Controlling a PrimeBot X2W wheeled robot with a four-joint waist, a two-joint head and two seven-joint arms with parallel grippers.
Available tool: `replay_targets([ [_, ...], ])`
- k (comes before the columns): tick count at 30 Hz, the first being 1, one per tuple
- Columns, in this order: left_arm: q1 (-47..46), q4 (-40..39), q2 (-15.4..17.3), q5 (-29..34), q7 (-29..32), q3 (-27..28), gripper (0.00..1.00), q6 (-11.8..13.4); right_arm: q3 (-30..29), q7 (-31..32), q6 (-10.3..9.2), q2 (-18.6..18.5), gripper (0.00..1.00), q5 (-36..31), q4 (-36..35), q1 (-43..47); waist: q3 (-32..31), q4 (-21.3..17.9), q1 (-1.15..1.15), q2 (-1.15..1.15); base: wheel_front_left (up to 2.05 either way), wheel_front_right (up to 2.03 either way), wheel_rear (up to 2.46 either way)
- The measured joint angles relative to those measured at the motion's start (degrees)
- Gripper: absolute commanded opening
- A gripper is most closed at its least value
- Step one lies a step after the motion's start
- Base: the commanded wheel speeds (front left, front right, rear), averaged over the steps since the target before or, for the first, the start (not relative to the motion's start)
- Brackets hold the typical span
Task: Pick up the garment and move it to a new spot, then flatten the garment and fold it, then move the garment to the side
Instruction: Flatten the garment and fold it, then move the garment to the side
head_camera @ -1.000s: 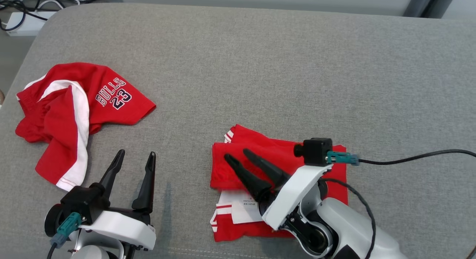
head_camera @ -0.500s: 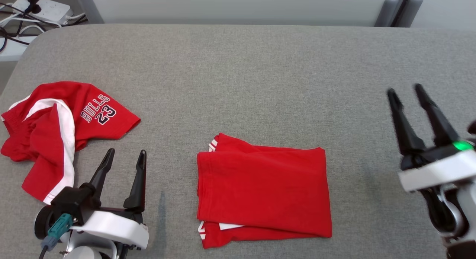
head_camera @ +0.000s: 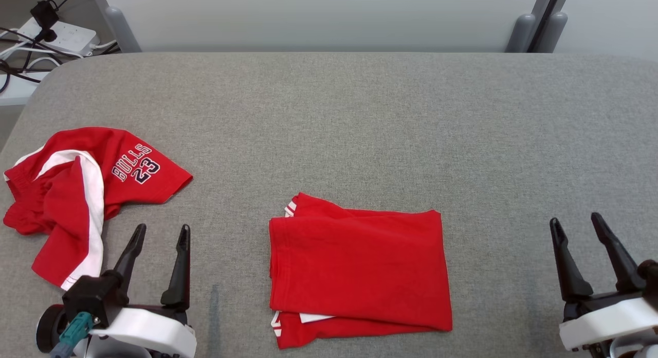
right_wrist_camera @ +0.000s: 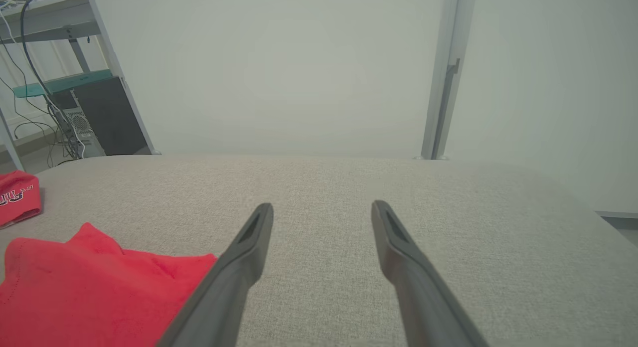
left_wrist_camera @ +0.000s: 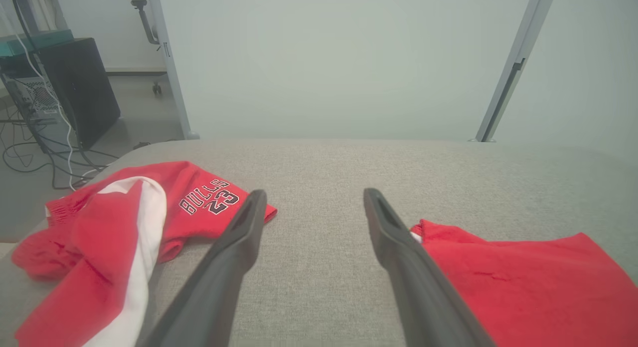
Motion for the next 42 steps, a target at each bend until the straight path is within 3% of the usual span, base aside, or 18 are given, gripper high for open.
replay_targets([
  [20,1.1,-0.6,0.4,-0.1,0.1,0.1,1.00,0.9,2.3,0.0,0.00,1.4,1.00,1.1,4.6,0.7,-0.3,0.6,0.00,0.00,0.00,0.00,0.00],
  [26,1.1,-1.2,0.3,-0.1,0.1,0.0,1.00,0.9,9.7,2.8,0.00,-1.0,1.00,5.9,8.9,-1.7,1.0,0.9,0.00,0.00,0.00,0.00,0.00],
  [35,0.4,-1.0,-0.8,-0.1,0.1,-0.7,1.00,0.8,23.3,12.6,0.00,-5.4,1.00,17.8,8.0,-7.0,3.1,2.4,0.00,0.00,0.00,0.00,0.00],
  [42,-1.4,0.2,-2.4,0.0,0.0,-0.7,1.00,-0.1,28.9,18.2,0.00,-8.0,1.00,23.4,7.4,-10.5,4.6,3.6,0.00,0.00,0.00,0.00,0.00],
])
